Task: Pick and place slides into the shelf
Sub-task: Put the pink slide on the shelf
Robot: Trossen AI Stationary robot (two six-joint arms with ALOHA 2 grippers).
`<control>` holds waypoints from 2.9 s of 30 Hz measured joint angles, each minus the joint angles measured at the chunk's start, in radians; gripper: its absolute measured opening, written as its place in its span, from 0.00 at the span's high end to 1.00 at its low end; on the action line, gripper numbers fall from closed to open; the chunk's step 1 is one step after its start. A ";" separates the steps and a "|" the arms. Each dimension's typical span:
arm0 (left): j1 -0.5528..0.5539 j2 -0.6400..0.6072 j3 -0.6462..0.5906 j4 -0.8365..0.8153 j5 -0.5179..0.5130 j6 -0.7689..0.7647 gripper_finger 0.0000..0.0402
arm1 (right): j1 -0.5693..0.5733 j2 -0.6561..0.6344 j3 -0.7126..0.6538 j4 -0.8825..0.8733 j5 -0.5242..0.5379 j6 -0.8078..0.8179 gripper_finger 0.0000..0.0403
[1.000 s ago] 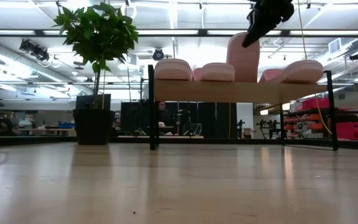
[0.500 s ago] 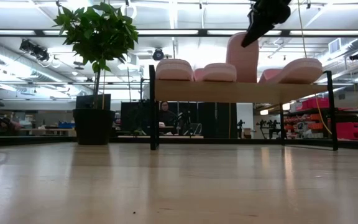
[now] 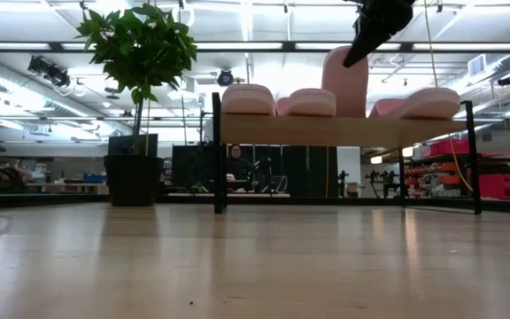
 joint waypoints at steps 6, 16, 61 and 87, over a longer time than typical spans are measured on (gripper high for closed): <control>0.000 0.000 0.000 0.000 0.000 0.000 0.97 | 0.000 0.000 0.000 -0.008 -0.018 0.029 0.83; 0.000 0.000 0.000 0.000 0.000 0.000 0.95 | 0.002 -0.003 -0.081 -0.007 -0.060 0.050 0.83; 0.000 0.000 0.000 0.000 -0.017 0.024 0.97 | 0.008 -0.011 -0.097 -0.091 -0.352 0.125 0.40; 0.011 0.002 0.000 0.000 -0.018 0.023 0.94 | -0.369 0.051 0.184 -0.153 -0.066 0.083 0.97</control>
